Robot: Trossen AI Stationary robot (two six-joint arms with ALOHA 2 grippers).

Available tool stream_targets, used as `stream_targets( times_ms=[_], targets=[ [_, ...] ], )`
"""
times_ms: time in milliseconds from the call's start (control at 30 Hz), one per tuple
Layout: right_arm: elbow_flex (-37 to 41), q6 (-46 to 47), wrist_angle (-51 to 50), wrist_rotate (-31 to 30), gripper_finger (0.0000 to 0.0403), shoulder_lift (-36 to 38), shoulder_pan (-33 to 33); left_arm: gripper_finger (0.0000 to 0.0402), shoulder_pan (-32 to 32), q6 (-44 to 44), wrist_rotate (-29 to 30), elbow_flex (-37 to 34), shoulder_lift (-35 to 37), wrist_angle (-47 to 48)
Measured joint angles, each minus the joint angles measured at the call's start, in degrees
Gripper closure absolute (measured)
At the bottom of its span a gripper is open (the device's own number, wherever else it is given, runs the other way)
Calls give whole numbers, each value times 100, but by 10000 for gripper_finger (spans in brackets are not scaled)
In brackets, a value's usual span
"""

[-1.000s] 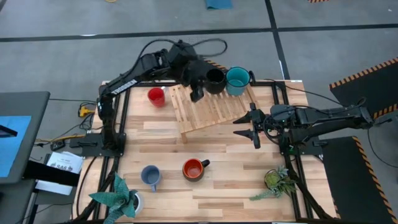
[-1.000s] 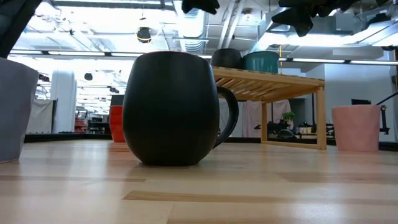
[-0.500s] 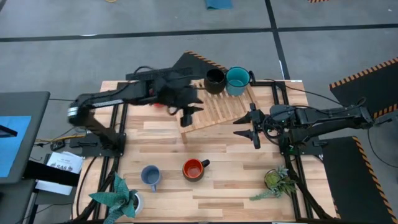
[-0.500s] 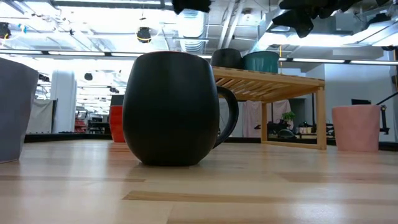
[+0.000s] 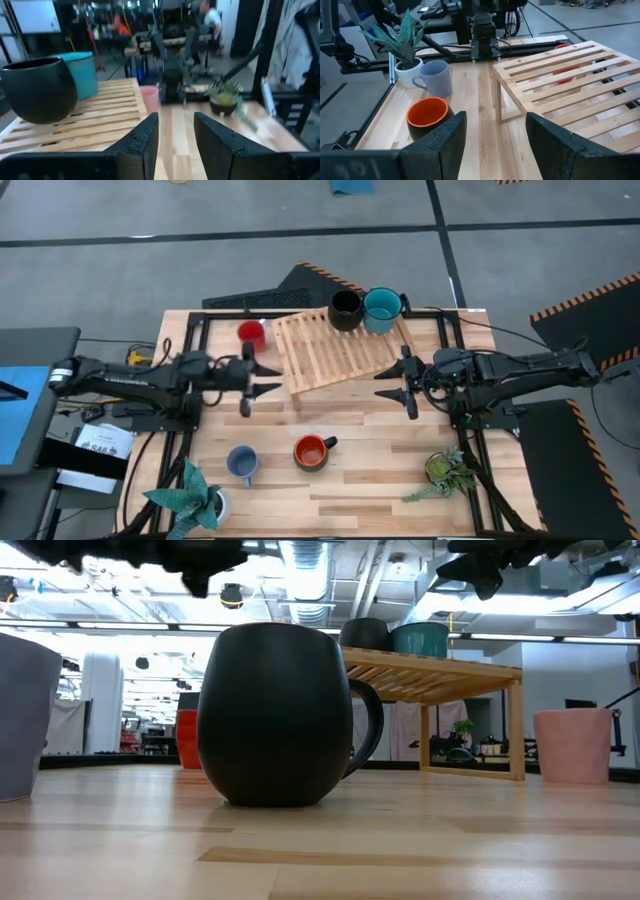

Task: Place coffee mugs
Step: Put the pink mug on the shelf

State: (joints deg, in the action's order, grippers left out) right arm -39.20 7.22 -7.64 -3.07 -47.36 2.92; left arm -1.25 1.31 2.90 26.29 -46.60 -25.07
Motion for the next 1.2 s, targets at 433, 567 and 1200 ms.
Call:
stream_targets(
  times_ms=[433, 567, 1200],
  targets=[
    [0, -15, -1, 0, 170, -381, 0, 290, 312, 141, 294, -475, 571, -238],
    [0, -20, -5, 0, 170, -590, 0, 290, 310, 136, 370, -475, 561, -171],
    [-505, 2409, -3885, -268, 170, -288, 843, 290, 308, 134, 401, -475, 559, -86]
  ],
)
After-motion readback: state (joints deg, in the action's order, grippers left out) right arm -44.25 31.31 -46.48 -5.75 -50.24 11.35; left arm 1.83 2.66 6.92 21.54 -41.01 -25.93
